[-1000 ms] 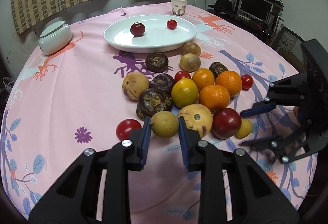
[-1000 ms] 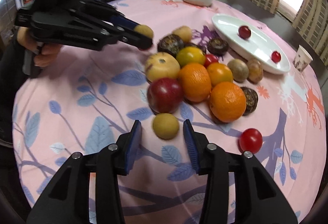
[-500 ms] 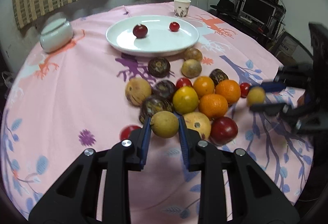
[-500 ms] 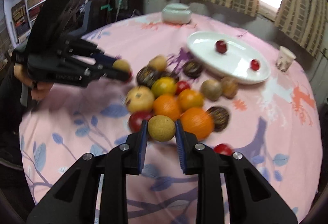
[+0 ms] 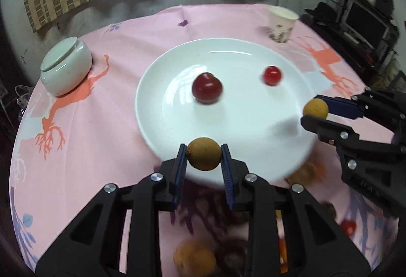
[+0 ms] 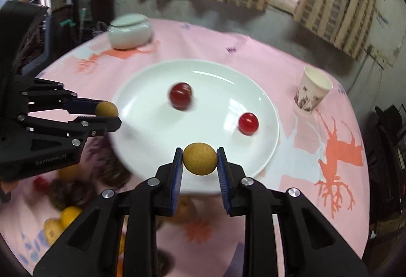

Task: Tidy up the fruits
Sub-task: 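Carry both yellow-brown fruits over the white plate and open both tools, then grasp a red cherry tomato with the left tool while the right tool grasps another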

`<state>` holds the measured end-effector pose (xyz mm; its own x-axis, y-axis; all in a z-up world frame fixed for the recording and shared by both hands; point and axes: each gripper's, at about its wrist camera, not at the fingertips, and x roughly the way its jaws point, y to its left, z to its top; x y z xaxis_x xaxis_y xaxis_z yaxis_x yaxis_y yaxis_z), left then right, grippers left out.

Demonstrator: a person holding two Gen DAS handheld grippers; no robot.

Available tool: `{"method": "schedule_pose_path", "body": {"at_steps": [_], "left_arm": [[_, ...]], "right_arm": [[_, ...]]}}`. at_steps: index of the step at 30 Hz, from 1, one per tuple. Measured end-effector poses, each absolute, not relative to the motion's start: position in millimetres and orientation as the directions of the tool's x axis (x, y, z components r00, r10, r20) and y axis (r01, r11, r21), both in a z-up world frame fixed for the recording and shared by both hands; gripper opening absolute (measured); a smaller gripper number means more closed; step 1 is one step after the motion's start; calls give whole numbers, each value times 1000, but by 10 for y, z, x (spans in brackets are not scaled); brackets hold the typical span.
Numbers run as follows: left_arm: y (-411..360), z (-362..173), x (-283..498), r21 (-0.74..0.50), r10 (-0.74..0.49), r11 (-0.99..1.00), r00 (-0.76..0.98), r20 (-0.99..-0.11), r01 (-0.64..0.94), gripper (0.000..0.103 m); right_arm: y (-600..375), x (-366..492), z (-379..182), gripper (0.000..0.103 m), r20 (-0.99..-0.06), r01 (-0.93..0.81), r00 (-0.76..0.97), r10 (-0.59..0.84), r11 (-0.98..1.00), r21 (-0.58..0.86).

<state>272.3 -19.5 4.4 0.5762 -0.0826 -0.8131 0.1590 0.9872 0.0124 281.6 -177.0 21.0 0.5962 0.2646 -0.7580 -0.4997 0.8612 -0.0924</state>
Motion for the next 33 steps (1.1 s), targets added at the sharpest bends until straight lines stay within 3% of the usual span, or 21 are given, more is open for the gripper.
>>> {"method": "schedule_pose_path", "body": {"at_steps": [1,2,3,4,5,6,9,15,19,33], "left_arm": [[-199,7,2808,20,-67,990,576,-815,143,29],[-186,-9,2866,24,-56,992,583,-810,128,44],[-162,10,2891,40,-26,995,607,-794,95,57],[-123,70,2852,63,17,997,654,-756,47,77],[-72,131,2794,69,39,997,695,-718,16,88],[-24,215,2704,55,36,998,739,-673,1,90],[60,364,2545,33,0,999,769,-640,28,91],[218,395,2149,-54,-109,994,706,-699,100,92],[341,373,1713,-72,-129,991,713,-690,110,96],[363,143,1013,-82,-134,991,686,-715,108,99]], "right_arm": [[-1794,2918,190,27,-745,-469,613,262,880,-77],[-1831,2930,171,29,-734,-450,626,262,891,-66],[-1877,2961,179,39,-723,-411,648,240,909,-68],[-1944,2967,223,69,-701,-348,686,195,934,-81],[-2010,2943,268,78,-671,-334,710,213,941,-55],[-2095,2889,316,78,-631,-359,722,282,933,6],[-2188,2814,346,80,-643,-392,691,330,919,51],[-2402,2365,398,80,-667,-413,637,387,902,128],[-2546,1856,421,98,-646,-448,650,400,888,100],[-2347,998,185,99,-685,-586,603,408,810,-33]]}}
